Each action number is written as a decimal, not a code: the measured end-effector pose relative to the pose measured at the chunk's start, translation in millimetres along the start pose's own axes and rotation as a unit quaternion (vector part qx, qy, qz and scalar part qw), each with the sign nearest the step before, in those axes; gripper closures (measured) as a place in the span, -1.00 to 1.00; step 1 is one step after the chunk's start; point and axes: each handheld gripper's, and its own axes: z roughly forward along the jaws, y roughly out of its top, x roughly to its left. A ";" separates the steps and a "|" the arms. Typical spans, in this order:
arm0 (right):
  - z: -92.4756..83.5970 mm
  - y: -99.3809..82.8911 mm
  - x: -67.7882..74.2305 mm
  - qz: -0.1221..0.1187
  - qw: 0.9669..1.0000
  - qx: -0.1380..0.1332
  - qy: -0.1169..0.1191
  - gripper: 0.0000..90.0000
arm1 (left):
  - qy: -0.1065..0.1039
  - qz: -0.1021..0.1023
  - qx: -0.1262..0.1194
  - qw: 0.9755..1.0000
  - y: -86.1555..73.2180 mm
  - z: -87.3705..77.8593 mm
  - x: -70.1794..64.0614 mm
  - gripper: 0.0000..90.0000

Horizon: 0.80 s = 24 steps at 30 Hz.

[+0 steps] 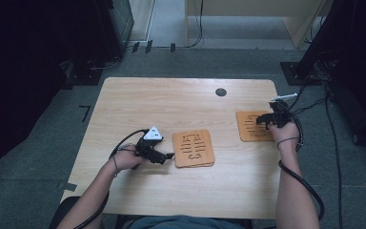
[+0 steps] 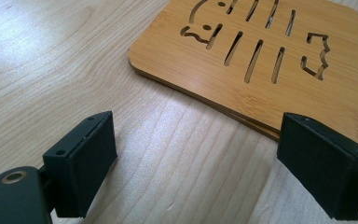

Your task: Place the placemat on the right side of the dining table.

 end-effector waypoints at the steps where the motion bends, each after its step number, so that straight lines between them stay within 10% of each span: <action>1: -0.1 0.0 0.3 -0.001 1.000 0.000 0.000 -0.45 | 0.000 0.000 0.000 1.000 0.0 0.0 0.1 -0.76; 24: -6.5 -4.5 22.2 -0.045 0.999 0.006 0.023 -0.56 | 0.004 0.004 0.002 1.000 0.0 0.3 -1.0 -0.76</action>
